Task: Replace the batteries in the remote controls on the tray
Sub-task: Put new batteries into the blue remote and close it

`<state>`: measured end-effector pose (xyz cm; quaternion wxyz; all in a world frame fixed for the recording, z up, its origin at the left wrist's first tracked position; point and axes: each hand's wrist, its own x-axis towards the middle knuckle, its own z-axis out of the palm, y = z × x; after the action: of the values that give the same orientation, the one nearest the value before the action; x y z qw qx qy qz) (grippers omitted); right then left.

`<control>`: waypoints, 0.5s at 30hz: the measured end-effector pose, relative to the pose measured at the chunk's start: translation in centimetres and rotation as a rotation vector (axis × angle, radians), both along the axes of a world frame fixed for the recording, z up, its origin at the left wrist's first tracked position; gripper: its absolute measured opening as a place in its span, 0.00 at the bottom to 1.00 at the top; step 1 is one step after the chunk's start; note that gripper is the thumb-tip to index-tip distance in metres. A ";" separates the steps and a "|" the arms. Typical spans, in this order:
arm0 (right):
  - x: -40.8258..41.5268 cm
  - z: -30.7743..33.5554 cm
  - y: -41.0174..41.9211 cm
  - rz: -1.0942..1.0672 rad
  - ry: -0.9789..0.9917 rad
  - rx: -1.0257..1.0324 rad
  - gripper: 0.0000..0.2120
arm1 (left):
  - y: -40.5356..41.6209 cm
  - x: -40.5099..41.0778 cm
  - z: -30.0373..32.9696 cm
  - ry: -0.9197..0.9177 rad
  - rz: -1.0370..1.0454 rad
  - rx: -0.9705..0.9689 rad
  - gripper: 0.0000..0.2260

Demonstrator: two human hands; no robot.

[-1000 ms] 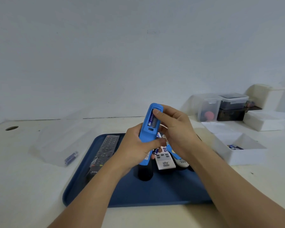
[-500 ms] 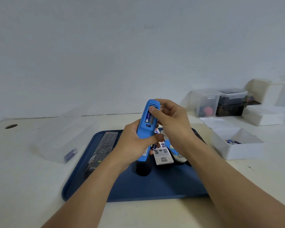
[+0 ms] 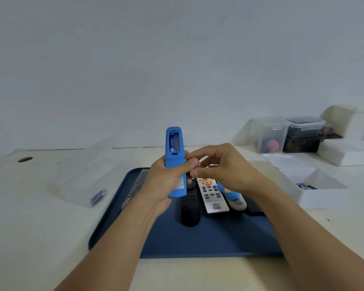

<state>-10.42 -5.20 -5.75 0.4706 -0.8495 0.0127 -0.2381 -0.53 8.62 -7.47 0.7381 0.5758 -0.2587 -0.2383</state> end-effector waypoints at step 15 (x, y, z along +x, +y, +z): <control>0.9 -0.7 3.3 -0.334 -0.604 -0.194 0.08 | -0.5 -1.2 0.5 -0.057 0.118 -0.011 0.12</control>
<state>-9.48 -1.88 -6.46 0.3251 -0.7677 -0.0111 -0.5521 -1.76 8.13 -6.99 0.7465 0.5924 -0.2464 -0.1764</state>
